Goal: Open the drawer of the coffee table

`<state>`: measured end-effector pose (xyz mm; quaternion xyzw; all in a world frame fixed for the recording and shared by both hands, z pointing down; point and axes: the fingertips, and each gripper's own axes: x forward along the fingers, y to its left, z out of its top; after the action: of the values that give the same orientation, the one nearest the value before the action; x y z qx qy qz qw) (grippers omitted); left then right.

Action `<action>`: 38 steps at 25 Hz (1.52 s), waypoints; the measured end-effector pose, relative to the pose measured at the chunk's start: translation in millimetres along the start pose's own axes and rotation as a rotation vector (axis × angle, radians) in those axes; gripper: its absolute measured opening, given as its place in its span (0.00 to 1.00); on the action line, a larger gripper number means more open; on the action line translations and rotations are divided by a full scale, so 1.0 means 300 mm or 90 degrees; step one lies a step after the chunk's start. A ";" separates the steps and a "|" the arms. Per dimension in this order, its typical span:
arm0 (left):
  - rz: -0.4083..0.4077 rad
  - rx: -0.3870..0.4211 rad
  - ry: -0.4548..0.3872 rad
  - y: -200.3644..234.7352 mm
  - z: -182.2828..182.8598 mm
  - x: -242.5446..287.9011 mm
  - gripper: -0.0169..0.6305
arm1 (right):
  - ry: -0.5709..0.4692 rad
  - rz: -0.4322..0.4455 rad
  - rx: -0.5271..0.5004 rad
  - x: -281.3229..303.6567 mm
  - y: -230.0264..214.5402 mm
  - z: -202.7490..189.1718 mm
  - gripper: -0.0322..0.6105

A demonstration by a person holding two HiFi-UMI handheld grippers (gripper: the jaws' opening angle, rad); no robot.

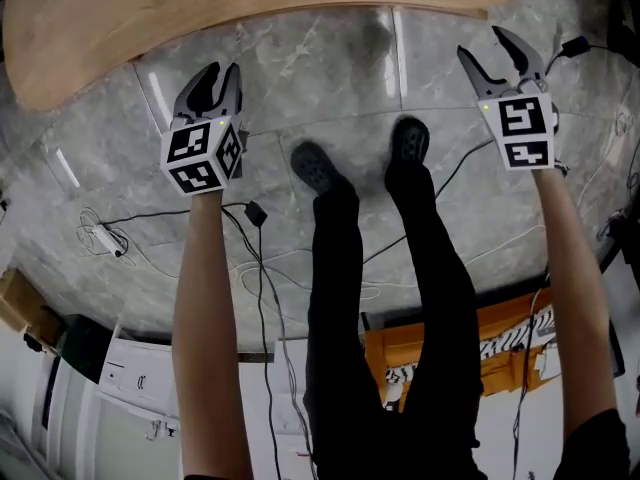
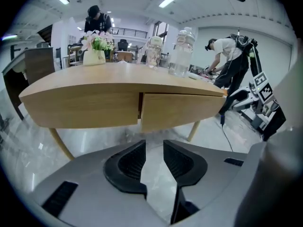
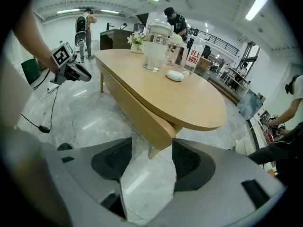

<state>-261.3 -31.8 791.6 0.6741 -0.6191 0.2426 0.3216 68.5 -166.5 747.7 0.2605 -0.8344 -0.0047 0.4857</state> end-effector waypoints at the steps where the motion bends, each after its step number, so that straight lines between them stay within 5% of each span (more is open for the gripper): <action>1: -0.006 0.004 0.003 0.008 -0.002 0.008 0.22 | 0.006 -0.002 0.003 0.014 -0.005 0.002 0.41; 13: -0.068 0.105 0.018 0.027 0.100 0.150 0.53 | 0.033 0.011 -0.010 0.127 -0.059 0.006 0.44; 24: -0.077 0.071 0.003 -0.021 0.164 0.199 0.55 | 0.042 0.006 -0.039 0.193 -0.053 0.012 0.44; 27: -0.061 0.040 -0.004 -0.017 0.172 0.194 0.52 | 0.033 -0.017 -0.043 0.191 -0.069 0.015 0.44; 38: -0.014 0.045 0.024 -0.037 0.178 0.186 0.53 | 0.039 -0.044 -0.039 0.169 -0.089 0.014 0.40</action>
<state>-247.5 -108.7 794.5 0.6872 -0.5962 0.2737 0.3120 56.8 -212.7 779.4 0.2740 -0.8090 -0.0388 0.5186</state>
